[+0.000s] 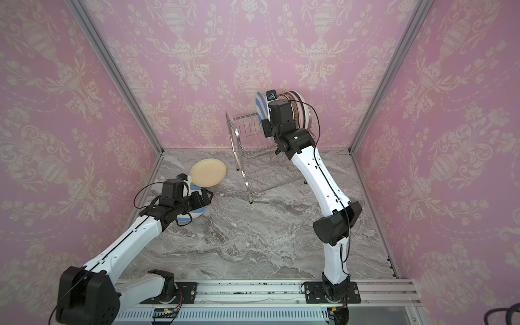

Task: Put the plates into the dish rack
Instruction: 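Lower the blue-striped plate into the rack beside the yellow bear plate, then open the right gripper and release the blue-striped plate in the rack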

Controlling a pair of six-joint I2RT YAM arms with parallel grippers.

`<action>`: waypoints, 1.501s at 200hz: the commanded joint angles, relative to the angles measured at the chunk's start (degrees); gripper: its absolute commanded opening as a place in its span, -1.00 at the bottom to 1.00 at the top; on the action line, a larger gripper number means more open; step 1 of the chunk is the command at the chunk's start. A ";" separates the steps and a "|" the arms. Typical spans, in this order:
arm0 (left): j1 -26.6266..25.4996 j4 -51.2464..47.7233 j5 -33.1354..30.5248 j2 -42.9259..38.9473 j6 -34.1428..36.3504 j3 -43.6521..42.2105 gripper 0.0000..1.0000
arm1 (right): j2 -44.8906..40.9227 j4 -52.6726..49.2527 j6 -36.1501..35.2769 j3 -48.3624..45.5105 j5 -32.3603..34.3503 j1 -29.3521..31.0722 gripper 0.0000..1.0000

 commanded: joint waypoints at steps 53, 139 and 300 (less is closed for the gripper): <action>-0.23 -1.60 -0.75 0.06 0.86 1.19 0.99 | 1.42 -6.72 3.14 0.53 4.87 1.81 -1.00; -0.20 -1.34 -0.79 -0.56 0.69 0.14 0.99 | 0.77 -5.75 2.80 -1.40 4.78 1.78 -0.84; -0.18 -1.37 -1.41 -0.37 0.76 0.55 0.99 | -1.62 -8.11 -0.56 4.40 6.34 1.94 -0.36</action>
